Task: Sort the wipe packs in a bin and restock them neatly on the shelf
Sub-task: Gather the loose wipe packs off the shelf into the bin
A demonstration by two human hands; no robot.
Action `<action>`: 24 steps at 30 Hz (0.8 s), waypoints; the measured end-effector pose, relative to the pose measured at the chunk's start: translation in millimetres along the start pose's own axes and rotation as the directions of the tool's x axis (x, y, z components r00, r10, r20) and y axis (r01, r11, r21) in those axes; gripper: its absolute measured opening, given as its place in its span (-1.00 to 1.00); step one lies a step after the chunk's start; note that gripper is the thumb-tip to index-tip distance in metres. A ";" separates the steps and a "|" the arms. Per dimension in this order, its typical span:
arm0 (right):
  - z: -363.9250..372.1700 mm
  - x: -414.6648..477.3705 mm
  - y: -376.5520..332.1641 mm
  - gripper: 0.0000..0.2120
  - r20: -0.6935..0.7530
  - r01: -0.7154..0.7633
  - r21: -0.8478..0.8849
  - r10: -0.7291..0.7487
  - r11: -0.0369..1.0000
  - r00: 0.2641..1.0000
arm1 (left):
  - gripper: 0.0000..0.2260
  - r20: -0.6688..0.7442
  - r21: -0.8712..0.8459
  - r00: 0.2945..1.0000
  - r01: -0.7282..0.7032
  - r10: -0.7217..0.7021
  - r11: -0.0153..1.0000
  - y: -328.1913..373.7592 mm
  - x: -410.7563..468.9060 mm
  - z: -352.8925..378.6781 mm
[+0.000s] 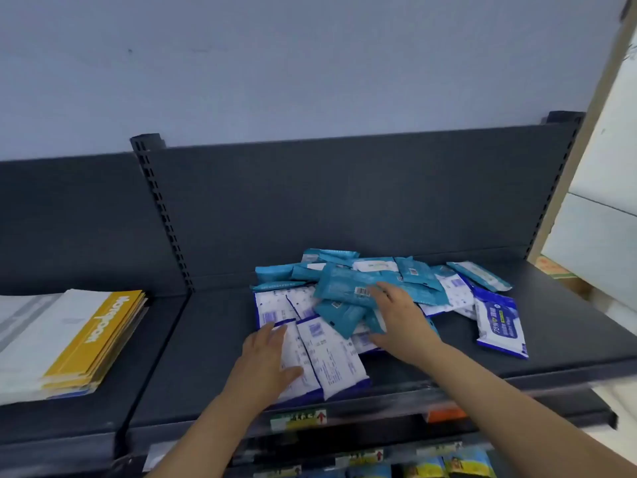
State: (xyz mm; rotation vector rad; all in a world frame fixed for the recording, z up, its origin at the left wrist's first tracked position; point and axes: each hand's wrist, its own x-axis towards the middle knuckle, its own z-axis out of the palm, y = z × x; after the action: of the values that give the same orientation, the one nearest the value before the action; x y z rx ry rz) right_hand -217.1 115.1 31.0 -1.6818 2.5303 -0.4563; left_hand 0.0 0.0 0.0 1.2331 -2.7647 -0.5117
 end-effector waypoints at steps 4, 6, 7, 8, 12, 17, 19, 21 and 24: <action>3.2 25.4 14.5 -0.16 0.011 0.124 -0.081 -0.123 0.989 0.992 | -0.18 0.001 -0.021 0.997 0.083 -0.083 0.996 8.2 21.0 0.3; 8.3 39.0 18.3 -0.15 0.056 0.182 -0.110 -0.177 0.977 0.983 | -0.09 -0.005 0.016 0.992 0.123 -0.123 0.992 10.2 32.5 0.6; 10.5 45.5 19.6 -0.15 0.073 0.207 -0.123 -0.199 0.971 0.977 | -0.03 -0.006 0.040 0.989 0.150 -0.150 0.988 8.9 38.1 0.4; 11.4 51.6 19.8 -0.14 0.085 0.228 -0.137 -0.218 0.964 0.972 | 0.03 -0.004 0.049 0.983 0.183 -0.183 0.982 6.9 43.3 -0.8; 19.5 75.2 24.0 -0.15 0.129 0.329 -0.131 -0.313 0.935 0.941 | 0.22 0.038 -0.099 0.947 0.322 -0.319 0.942 3.2 59.2 -4.9; 18.4 92.5 31.2 -0.22 0.115 0.344 -0.035 -0.338 0.938 0.934 | 0.23 0.055 -0.313 0.917 0.391 -0.395 0.866 3.4 66.5 -2.2; 18.0 93.2 31.5 -0.28 0.106 0.348 -0.021 -0.344 0.937 0.933 | 0.20 0.030 -0.338 0.911 0.396 -0.411 0.854 2.0 65.8 0.9; 18.0 92.4 31.9 -0.33 0.104 0.346 -0.005 -0.344 0.938 0.933 | 0.17 0.015 -0.360 0.908 0.396 -0.420 0.844 4.2 63.5 1.6; 18.4 93.5 33.5 -0.39 0.084 0.348 0.009 -0.347 0.938 0.934 | 0.14 -0.003 -0.374 0.907 0.390 -0.422 0.841 7.3 61.4 0.9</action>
State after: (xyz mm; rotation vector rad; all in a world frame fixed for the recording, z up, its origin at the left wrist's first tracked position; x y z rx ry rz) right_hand -280.2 38.1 13.9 -2.1121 2.1796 -0.3869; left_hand -46.8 -40.3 -2.7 1.6904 -2.1875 -0.9321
